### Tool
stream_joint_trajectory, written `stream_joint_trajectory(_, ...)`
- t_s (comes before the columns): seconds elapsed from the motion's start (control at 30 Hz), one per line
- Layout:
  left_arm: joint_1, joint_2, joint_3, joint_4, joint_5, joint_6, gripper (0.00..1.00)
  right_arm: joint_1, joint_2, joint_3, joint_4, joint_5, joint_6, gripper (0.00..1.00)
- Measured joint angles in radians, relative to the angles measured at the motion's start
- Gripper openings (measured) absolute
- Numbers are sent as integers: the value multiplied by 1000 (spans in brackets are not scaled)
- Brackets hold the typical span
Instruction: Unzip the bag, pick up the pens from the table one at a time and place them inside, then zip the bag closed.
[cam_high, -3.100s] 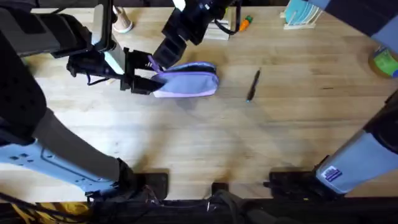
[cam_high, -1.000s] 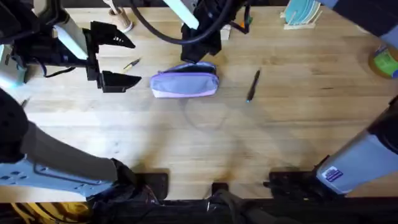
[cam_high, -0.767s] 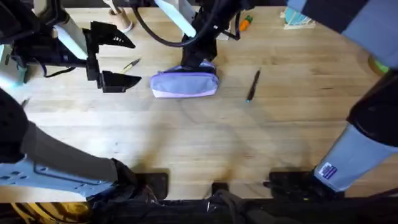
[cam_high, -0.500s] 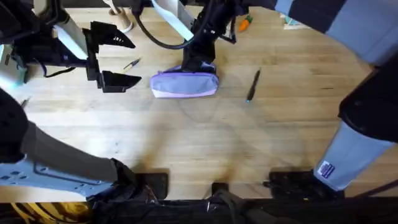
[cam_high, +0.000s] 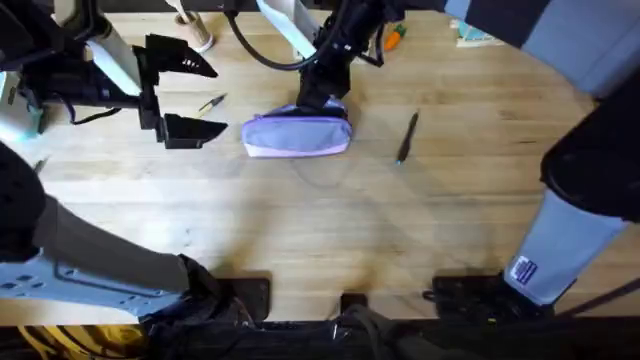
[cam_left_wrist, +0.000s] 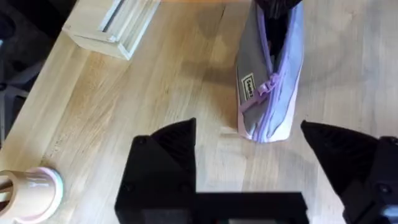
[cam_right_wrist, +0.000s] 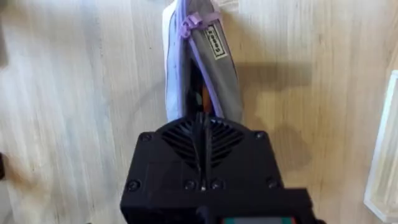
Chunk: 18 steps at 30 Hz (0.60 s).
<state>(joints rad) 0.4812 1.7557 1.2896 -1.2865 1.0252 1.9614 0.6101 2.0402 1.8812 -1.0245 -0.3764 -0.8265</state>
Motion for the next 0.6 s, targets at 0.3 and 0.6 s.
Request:
stream_joint_trajectory(0.3, 0, 0, 0, 0, 0, 0, 993, 0, 91, 0, 17, -29, 4, 34)
stream_joint_trajectory(0.6, 0, 0, 0, 5, 0, 0, 993, 14, 179, 0, 58, -135, 26, 34)
